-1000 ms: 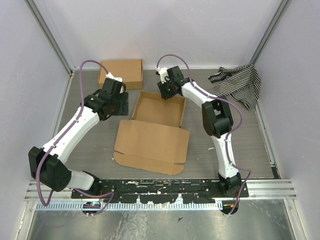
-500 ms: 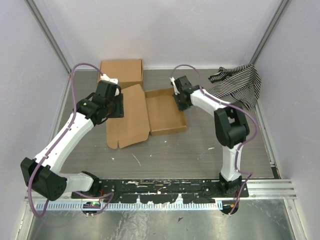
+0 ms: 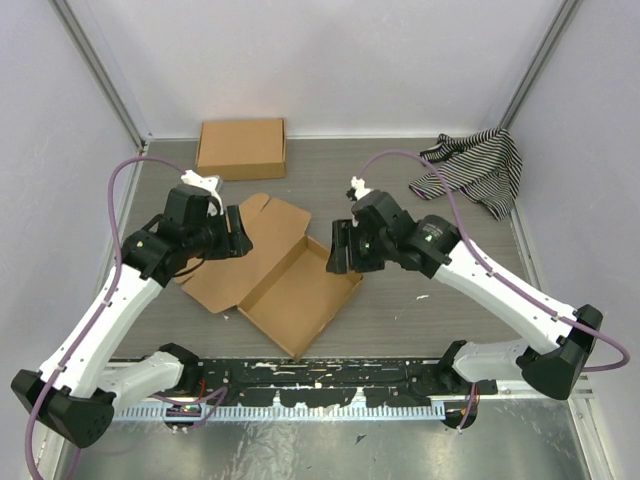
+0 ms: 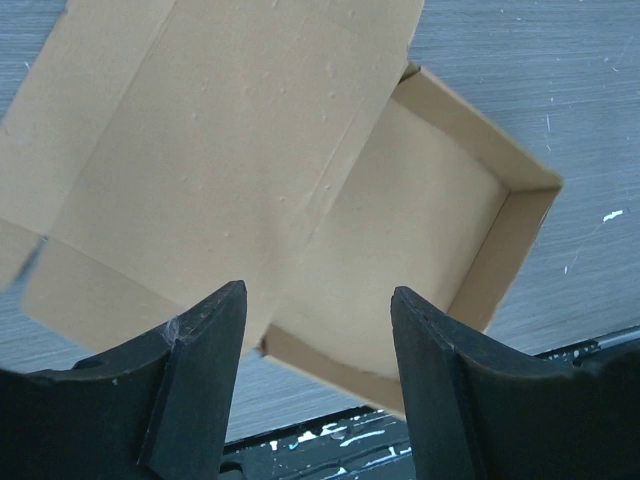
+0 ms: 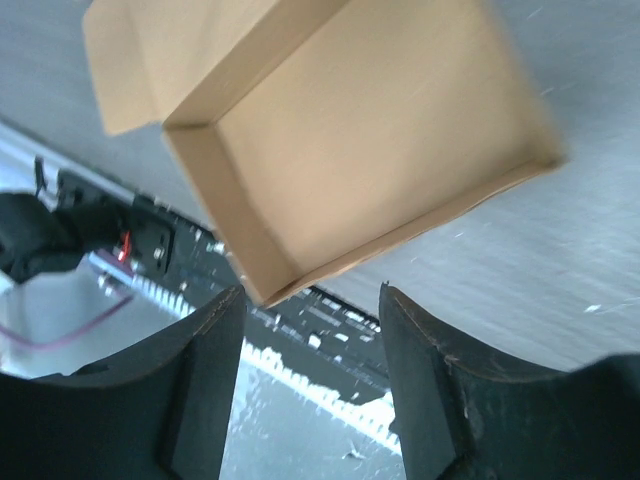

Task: Fold the paper box

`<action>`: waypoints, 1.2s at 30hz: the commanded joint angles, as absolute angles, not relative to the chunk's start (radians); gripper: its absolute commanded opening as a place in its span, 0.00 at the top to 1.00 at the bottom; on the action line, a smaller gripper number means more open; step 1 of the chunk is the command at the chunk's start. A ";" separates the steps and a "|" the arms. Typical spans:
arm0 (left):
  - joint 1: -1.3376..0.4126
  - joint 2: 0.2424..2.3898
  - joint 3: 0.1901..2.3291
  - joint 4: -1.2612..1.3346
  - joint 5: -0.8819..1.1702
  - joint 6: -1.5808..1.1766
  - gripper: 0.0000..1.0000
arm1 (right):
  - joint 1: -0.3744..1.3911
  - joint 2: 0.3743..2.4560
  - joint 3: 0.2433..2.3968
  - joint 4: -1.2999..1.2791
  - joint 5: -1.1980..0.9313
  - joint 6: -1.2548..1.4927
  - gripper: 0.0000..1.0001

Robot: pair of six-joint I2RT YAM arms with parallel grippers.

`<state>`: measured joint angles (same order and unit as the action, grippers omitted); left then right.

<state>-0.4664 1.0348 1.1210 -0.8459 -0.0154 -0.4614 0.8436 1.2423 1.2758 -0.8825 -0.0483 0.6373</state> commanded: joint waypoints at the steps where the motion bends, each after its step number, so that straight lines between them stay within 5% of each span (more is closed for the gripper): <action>1: -0.464 0.990 1.108 -0.885 0.016 -0.480 0.33 | 0.821 1.321 1.398 -0.985 0.204 0.448 0.38; 8: -0.463 0.994 1.094 -0.922 -0.049 -0.503 0.35 | 0.792 1.681 1.538 -0.913 0.184 0.161 0.40; 18: -0.463 0.988 1.071 -0.983 -0.132 -0.506 0.36 | 0.779 1.902 1.559 -0.820 0.146 0.154 0.44; 25: -0.463 0.986 1.051 -1.007 -0.156 -0.510 0.36 | 0.737 1.902 1.441 -0.794 0.122 0.250 0.84; 30: -0.463 1.023 1.057 -0.987 -0.154 -0.538 0.34 | 0.705 1.784 1.301 -0.801 0.143 0.339 0.98; 36: -0.448 1.142 1.129 -0.901 -0.139 -0.631 0.25 | 0.691 1.631 1.162 -0.823 0.167 0.454 0.99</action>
<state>-0.4637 1.0683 1.0645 -0.9779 -0.1440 -0.5556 0.6914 1.7367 1.2209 -0.7792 0.1390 0.3531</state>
